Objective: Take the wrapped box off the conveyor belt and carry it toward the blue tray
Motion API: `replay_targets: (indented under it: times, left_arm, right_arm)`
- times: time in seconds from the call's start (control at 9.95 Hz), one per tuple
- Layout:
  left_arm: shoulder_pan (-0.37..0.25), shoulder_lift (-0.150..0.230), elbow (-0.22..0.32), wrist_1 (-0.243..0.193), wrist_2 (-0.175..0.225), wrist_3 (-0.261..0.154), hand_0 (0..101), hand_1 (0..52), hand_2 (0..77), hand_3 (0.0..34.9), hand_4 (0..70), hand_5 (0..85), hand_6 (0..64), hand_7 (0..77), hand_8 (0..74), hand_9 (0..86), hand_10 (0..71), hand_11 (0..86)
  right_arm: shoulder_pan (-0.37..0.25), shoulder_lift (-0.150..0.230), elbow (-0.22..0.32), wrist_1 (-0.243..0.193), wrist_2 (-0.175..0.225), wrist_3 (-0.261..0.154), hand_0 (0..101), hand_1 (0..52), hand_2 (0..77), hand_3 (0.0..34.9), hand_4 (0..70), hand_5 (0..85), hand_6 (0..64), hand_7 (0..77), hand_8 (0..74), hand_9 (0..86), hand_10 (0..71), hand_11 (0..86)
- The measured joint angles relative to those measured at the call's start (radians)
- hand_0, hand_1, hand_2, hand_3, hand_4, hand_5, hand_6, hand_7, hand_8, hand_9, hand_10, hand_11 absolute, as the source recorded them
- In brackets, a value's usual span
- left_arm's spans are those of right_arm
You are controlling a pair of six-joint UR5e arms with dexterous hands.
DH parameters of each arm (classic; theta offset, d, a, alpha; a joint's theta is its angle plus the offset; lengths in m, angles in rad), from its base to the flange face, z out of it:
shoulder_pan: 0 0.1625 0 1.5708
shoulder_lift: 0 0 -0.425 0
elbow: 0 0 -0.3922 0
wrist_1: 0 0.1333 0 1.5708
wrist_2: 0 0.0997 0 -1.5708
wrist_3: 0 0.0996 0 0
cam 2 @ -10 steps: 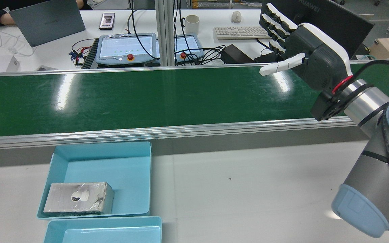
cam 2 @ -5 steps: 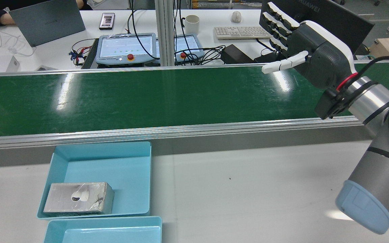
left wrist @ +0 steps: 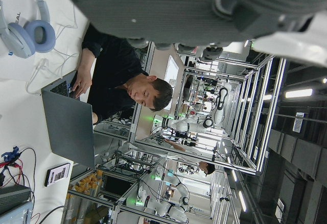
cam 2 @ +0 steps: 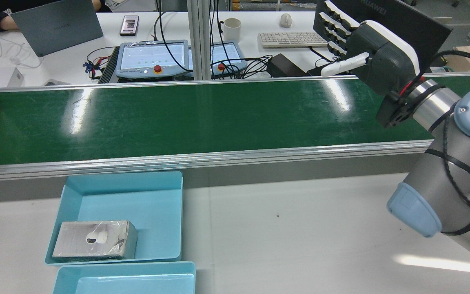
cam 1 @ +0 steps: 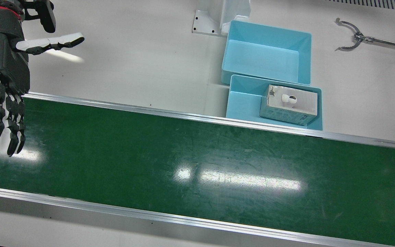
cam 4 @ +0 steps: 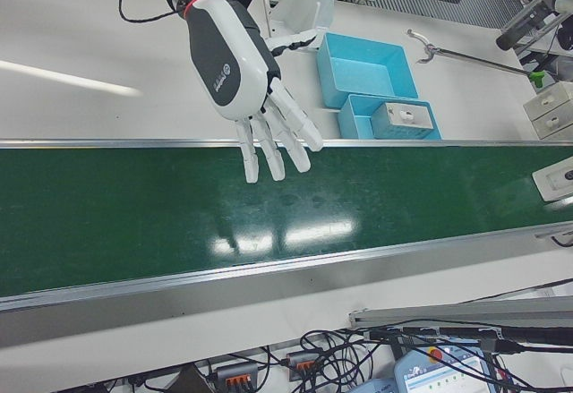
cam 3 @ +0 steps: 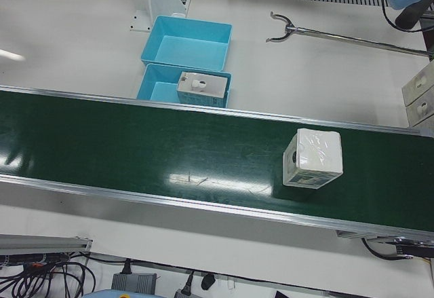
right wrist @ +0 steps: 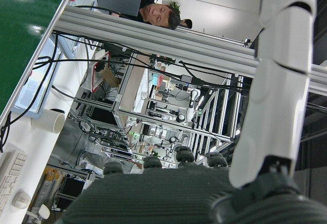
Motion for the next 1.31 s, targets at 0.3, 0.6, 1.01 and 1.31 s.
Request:
replay_targets:
  times: [0.3,0.6,1.01,1.31]
  left_arm:
    - [0.0,0.0,0.0,0.0,0.0,0.0,0,0.0,0.5,0.0,0.0,1.1,0.0,0.0,0.0,0.0,0.5,0.0]
    - [0.0,0.0,0.0,0.0,0.0,0.0,0,0.0,1.1,0.0,0.0,1.1,0.0,0.5,0.0,0.0,0.5,0.0]
    - [0.0,0.0,0.0,0.0,0.0,0.0,0,0.0,0.5,0.0,0.0,1.1,0.0,0.5,0.0,0.0,0.5,0.0]
    - [0.0,0.0,0.0,0.0,0.0,0.0,0,0.0,0.5,0.0,0.0,1.1,0.0,0.0,0.0,0.0,0.0,0.0]
  right_arm:
    - [0.0,0.047,-0.084,0.036,-0.057,0.032,46,12.0,7.1,6.7,0.0,0.5,0.0,0.0,0.0,1.1,0.0,1.6]
    - [-0.007,0.098,-0.105,0.039,-0.074,0.043,48,16.4,10.4,2.9,1.1,4.9,0.0,0.0,0.0,1.6,0.0,1.1]
    - [-0.006,0.105,-0.107,0.039,-0.076,0.041,47,16.4,12.0,5.4,0.5,4.9,0.0,0.0,0.0,1.6,0.0,1.1]
    - [0.013,0.093,-0.101,0.039,-0.077,0.049,47,14.7,12.5,6.3,0.5,4.9,0.0,0.0,0.0,1.1,0.0,1.1]
